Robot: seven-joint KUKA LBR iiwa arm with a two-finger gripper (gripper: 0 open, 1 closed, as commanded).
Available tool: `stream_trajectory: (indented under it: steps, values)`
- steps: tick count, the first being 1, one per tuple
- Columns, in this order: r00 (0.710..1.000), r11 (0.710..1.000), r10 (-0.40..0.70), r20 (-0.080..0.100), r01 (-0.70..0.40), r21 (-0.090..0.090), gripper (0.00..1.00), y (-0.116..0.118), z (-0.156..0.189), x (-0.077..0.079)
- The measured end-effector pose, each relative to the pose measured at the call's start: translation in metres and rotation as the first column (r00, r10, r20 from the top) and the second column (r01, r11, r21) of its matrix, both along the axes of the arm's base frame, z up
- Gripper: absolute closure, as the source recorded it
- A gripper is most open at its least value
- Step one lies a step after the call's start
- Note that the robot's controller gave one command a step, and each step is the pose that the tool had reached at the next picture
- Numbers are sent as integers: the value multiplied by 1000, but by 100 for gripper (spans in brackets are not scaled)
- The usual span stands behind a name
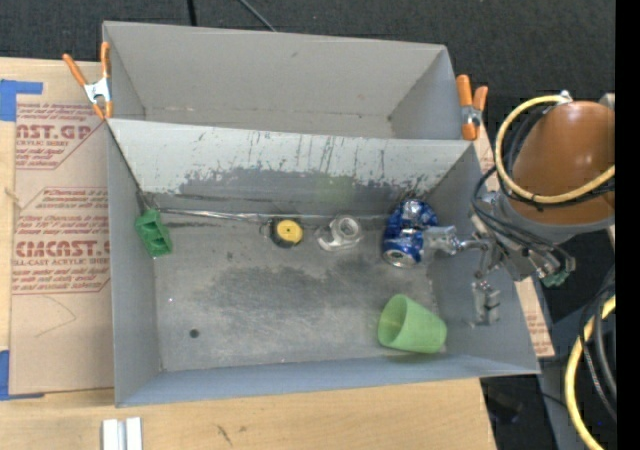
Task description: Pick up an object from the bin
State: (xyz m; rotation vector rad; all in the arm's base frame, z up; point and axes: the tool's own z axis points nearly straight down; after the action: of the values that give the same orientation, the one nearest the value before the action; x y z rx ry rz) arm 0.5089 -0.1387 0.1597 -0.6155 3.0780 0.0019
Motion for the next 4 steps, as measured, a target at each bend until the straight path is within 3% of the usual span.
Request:
stream_trajectory:
  steps: [1,2,3,4]
  values:
    - [998,998,57,15,-57,-1,0,21,-89,-23]
    - [999,999,55,1,-55,0,100,21,-88,-26]
    - [998,998,55,13,-55,-1,0,21,-87,-23]
    - [972,972,233,11,-233,-4,0,67,-88,-25]
